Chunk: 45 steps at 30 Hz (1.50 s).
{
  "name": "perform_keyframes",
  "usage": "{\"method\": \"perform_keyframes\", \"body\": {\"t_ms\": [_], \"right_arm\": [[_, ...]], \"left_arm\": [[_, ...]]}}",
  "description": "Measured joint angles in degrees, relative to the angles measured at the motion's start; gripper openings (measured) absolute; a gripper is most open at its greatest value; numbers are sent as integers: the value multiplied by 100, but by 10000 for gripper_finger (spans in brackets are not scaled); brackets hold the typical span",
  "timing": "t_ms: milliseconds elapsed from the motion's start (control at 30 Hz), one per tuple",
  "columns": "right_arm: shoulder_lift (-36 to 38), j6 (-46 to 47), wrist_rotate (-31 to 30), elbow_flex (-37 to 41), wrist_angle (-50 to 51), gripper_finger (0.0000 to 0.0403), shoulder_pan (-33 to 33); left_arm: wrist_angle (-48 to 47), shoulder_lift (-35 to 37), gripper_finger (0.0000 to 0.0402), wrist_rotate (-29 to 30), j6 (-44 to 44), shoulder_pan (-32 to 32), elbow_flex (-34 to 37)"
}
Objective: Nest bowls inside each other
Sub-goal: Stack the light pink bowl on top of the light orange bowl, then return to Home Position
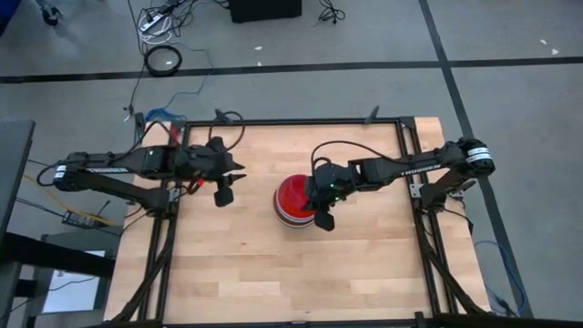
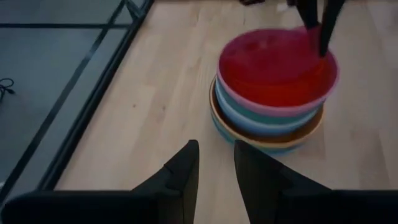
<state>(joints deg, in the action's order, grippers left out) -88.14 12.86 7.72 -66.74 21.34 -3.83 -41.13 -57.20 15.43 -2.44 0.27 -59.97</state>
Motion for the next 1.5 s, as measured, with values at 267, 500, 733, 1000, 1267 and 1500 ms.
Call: {"method": "perform_keyframes", "body": {"t_ms": [267, 500, 733, 1000, 1267, 1500], "right_arm": [[7, 230, 137, -2, -19, 50, 1], [7, 451, 92, -2, 35, 116, 12], [233, 69, 558, -2, -518, 133, -175], [658, -78, 936, -10, -2012, 133, -711], [1684, -1101, 896, -4, -1973, 132, -835], [3683, -1579, 576, -7, -623, 131, -616]], "left_arm": [[499, 529, 111, -3, -405, 0, 778], [669, 732, 111, -4, -548, -7, 971], [734, 795, 111, -22, -1066, -10, 971], [557, 794, 111, -202, -1722, -36, 971], [2571, 1567, 111, -2103, -356, -108, 975], [1961, 3129, 111, -2628, -49, -114, 964]]}}
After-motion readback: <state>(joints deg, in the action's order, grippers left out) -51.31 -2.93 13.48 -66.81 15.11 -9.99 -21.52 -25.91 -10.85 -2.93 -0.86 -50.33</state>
